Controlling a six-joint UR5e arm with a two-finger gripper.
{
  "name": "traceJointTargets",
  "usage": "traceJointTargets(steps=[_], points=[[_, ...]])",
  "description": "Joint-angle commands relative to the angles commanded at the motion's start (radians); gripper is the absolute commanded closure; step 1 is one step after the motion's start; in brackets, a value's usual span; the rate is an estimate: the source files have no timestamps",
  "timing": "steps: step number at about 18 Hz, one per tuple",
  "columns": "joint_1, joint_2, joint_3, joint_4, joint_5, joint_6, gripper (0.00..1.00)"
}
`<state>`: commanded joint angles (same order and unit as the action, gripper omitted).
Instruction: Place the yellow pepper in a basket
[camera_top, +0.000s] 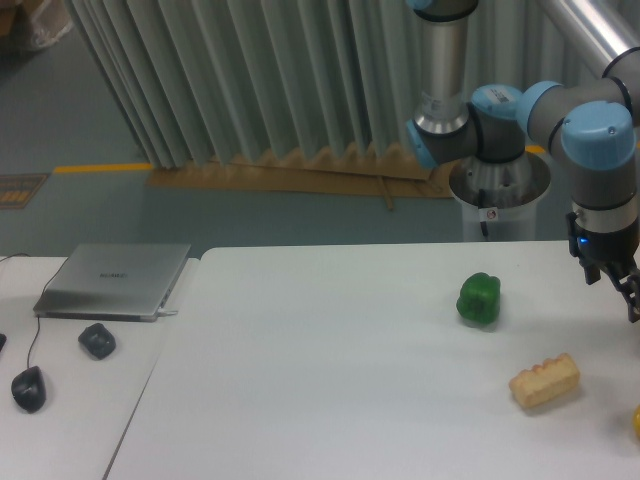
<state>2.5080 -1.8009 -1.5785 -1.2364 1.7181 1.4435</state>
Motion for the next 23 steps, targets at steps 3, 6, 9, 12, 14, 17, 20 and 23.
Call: traceJointTargets(steps=[3,6,9,12,14,17,20,23], points=[[0.0,0.002,-0.006,0.002,-0.003,-0.002,0.0],[0.002,-0.011,0.0,0.006,0.009,-0.009,0.0],[0.038,-0.008,0.003,0.011,0.008,0.006,0.0],[0.08,-0.009,0.005,0.012,0.006,0.107,0.0],[0.123,-0.009,0.002,0.009,0.005,0.246,0.0],[0.179,-0.011,0.0,0.009,0.006,0.389,0.0],[0.248,-0.011,-0.006,0.009,-0.003,0.601,0.0],[0.322,-0.02,-0.006,0.011,-0.069,0.658,0.0]])
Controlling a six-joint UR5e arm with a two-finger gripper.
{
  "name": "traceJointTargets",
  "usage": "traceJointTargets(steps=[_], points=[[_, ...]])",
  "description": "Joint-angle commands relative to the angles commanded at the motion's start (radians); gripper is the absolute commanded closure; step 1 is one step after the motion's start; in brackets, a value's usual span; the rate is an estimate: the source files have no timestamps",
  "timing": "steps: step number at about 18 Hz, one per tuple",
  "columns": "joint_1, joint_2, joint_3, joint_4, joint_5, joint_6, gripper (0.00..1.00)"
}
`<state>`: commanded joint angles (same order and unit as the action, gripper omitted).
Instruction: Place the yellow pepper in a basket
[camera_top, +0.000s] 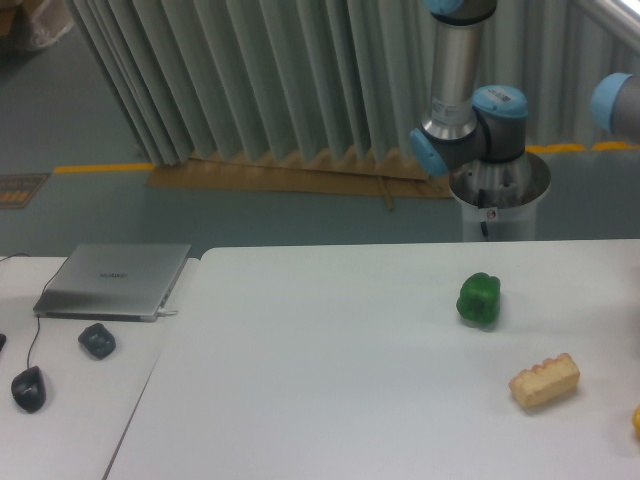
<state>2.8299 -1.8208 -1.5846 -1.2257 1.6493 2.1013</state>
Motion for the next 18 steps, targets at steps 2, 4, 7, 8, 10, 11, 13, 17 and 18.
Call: traceJointTargets(steps=[2,4,7,8,10,11,13,17,18], points=[[0.035,-0.006,-0.002,0.0,0.0,0.092,0.0],[0.069,-0.009,-0.011,-0.002,0.0,0.14,0.0],[0.083,-0.015,-0.024,-0.005,0.015,0.141,0.0],[0.103,-0.018,-0.041,-0.006,0.023,0.143,0.0],[0.123,-0.022,-0.055,-0.003,0.021,0.16,0.0],[0.134,-0.023,-0.06,0.0,0.017,0.17,0.0],[0.144,-0.034,-0.061,0.0,0.018,0.177,0.0],[0.164,-0.064,-0.061,0.012,0.018,0.18,0.0],[0.164,-0.074,-0.061,0.017,0.018,0.178,0.0]])
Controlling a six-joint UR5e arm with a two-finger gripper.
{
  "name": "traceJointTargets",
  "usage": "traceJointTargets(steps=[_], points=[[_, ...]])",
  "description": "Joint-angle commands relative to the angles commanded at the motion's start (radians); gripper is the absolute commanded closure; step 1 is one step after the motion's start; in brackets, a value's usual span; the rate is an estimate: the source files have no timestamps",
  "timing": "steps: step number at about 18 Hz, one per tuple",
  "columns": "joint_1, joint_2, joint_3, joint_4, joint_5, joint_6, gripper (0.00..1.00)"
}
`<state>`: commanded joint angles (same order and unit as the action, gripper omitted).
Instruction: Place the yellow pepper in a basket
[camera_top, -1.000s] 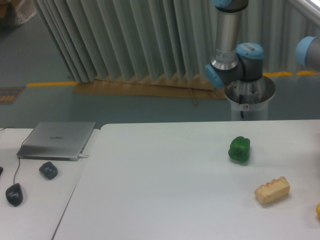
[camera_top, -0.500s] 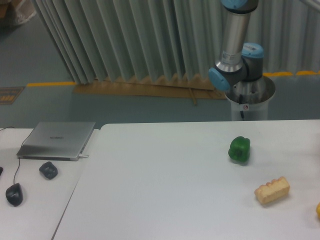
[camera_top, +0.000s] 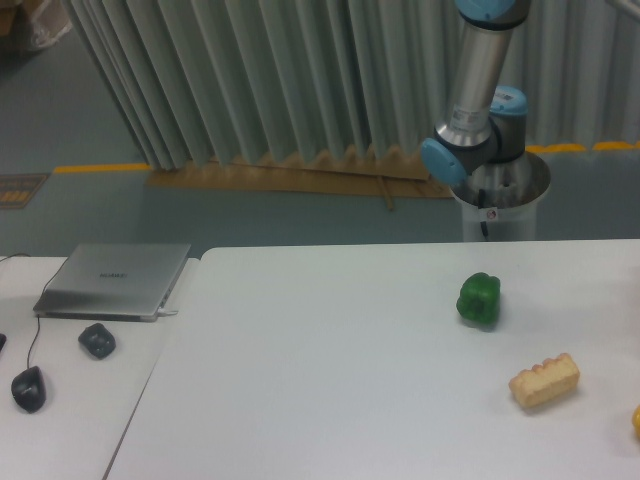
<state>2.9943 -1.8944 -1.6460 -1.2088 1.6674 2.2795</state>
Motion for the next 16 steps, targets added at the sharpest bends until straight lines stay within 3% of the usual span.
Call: traceJointTargets(steps=[3,11,16], points=[[0.002,-0.025,-0.002,0.035,-0.002,0.002,0.0],[-0.002,-0.04,0.006,0.035,0.005,0.002,0.0],[-0.014,-0.055,0.055,-0.02,0.061,0.003,0.0]])
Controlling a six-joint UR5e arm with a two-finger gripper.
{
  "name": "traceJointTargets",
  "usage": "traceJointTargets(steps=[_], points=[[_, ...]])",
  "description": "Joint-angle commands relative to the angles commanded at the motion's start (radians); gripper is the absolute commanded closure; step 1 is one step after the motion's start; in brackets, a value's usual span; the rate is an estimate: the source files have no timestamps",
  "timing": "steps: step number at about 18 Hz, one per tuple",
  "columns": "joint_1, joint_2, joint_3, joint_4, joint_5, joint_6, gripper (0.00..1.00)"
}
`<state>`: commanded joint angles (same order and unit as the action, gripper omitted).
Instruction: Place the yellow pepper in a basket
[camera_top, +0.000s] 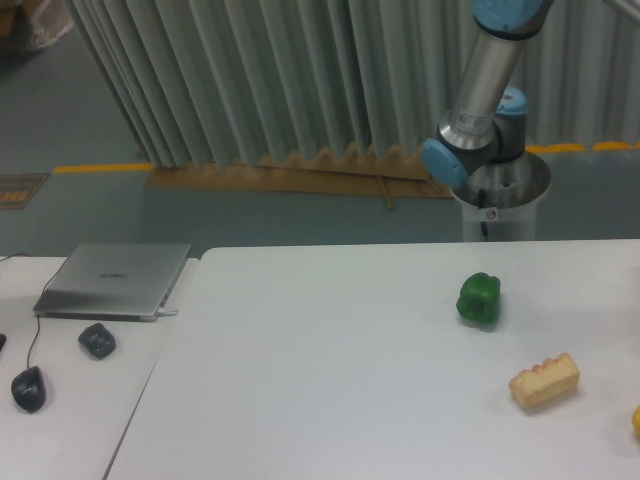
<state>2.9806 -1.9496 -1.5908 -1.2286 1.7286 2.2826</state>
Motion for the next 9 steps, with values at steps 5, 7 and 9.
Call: traceJointTargets(steps=[5,7,9], points=[[-0.002,0.014,-0.011,-0.014,0.005,0.002,0.0],[-0.009,0.014,-0.023,-0.012,0.003,0.0,0.0],[-0.014,0.012,-0.021,-0.011,0.005,-0.002,0.0]])
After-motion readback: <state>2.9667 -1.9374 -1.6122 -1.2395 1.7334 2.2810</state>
